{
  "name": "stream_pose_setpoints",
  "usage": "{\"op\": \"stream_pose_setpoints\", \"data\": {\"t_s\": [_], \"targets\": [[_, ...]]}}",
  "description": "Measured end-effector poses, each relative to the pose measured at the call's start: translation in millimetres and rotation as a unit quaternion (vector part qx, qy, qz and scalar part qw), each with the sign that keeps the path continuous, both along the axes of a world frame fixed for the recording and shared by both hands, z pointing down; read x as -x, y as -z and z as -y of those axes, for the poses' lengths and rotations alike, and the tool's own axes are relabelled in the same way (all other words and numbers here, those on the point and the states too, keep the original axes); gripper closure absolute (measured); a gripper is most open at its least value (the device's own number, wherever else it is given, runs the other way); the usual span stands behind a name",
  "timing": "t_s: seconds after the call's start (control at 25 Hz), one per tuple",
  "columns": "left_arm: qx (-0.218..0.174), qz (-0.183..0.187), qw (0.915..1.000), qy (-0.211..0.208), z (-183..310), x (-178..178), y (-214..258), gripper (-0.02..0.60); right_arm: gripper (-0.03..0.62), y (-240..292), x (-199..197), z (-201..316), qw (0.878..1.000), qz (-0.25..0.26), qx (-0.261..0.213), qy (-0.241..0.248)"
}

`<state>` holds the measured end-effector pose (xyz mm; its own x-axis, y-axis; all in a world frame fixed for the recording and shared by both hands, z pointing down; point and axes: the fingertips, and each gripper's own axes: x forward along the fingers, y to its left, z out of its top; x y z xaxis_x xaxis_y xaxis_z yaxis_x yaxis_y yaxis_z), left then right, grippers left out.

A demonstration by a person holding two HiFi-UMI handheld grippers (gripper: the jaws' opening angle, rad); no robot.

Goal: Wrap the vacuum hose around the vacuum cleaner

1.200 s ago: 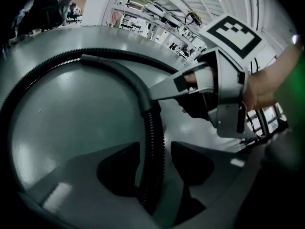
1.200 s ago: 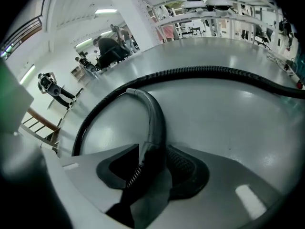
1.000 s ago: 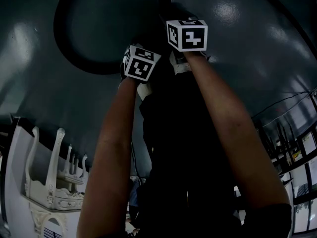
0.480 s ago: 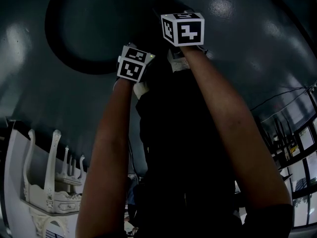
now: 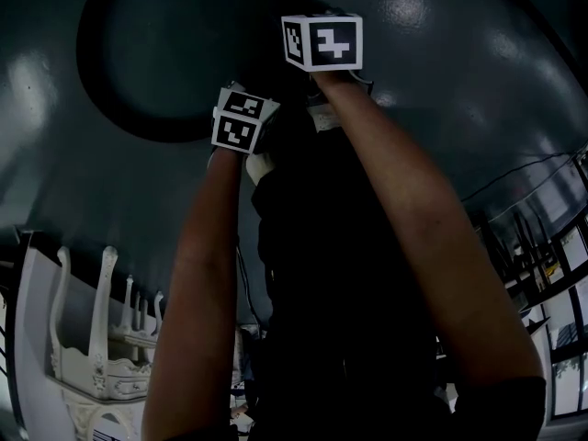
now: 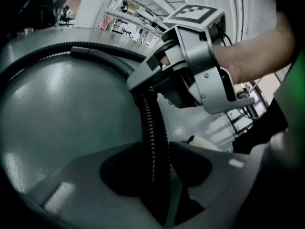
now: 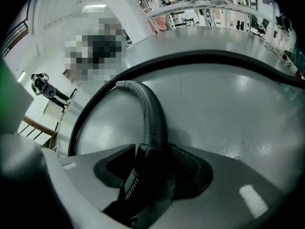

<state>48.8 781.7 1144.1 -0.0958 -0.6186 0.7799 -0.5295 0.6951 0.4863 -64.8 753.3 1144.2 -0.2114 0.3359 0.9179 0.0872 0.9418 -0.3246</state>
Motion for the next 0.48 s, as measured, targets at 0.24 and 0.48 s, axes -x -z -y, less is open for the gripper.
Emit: {"op": "stream_pose_setpoints", "data": {"t_s": [0.24,0.48], "targets": [[-0.009,-0.016,0.9997,-0.014,9,-4,13,0.400,0.367,22,-1,2,0.999,0.035,0.007,0.016],[-0.074,-0.004,0.9968,0.031,14,11,44,0.371,0.368,64,13,10,0.998,0.051,0.036,0.022]]}}
